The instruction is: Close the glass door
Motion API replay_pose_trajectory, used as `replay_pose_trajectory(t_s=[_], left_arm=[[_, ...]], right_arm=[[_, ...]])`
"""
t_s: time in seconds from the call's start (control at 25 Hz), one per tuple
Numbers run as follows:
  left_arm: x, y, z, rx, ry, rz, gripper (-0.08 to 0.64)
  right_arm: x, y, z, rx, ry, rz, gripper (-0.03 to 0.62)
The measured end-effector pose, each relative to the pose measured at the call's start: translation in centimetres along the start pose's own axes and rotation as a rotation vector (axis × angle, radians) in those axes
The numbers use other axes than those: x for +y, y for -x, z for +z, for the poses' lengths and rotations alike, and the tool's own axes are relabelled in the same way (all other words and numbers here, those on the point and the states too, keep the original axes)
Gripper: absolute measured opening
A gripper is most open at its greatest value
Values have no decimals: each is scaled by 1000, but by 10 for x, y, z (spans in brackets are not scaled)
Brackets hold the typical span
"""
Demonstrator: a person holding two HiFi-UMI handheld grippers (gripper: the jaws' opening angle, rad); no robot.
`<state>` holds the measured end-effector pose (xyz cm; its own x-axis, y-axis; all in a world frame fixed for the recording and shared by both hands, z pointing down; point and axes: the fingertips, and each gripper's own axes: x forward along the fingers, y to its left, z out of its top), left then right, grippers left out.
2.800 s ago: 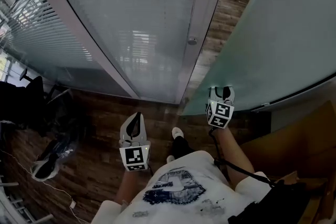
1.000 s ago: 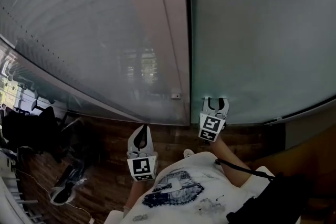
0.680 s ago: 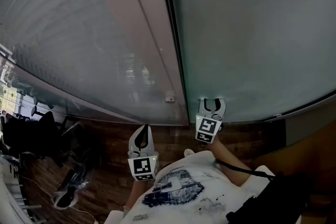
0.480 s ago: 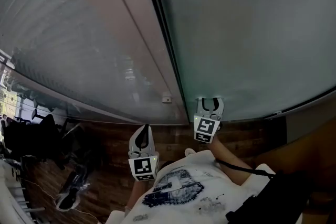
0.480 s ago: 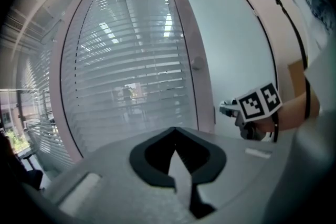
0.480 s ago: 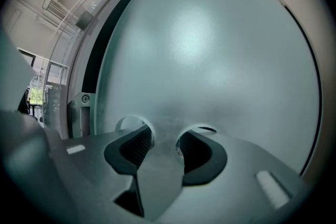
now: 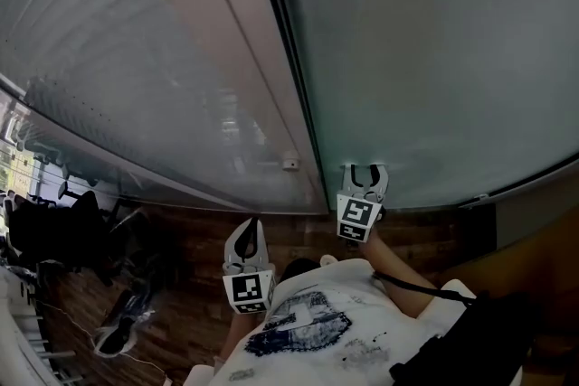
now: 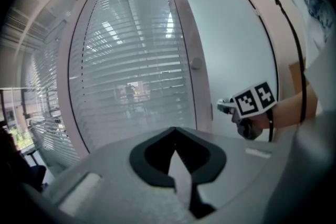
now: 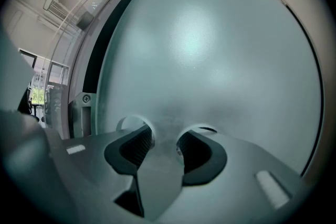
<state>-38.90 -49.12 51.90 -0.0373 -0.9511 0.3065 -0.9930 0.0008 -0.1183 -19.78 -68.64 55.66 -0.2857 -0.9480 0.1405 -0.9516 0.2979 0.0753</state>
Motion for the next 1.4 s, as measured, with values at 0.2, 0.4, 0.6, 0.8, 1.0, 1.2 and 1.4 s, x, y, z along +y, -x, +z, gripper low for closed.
replay_pose_trajectory(t_s=[0.2,0.4,0.6,0.8,1.0,1.2,1.4], left_arm=[[-7,-1,1,-1,0,-9,3],[-22,-3,7,-6,-17,-34,3],[-25,-1,9,2,-34,-39,3],[-20,4,11,-15,-17,-26,3],[-18,6,3,-17,-8,-25,3],[-18,15,1,-24,-9,-30,3],[-19,29,-6,-25,-29,-44,3]], right_arm=[[4,0,-2,4,8,28,170],[3,0,-3,-6,17,41,169],[2,0,0,3,27,43,169],[3,1,1,1,27,43,169],[5,-3,-5,-3,31,43,167],[7,-4,-7,-5,43,46,167],[6,-5,-8,4,47,49,167]])
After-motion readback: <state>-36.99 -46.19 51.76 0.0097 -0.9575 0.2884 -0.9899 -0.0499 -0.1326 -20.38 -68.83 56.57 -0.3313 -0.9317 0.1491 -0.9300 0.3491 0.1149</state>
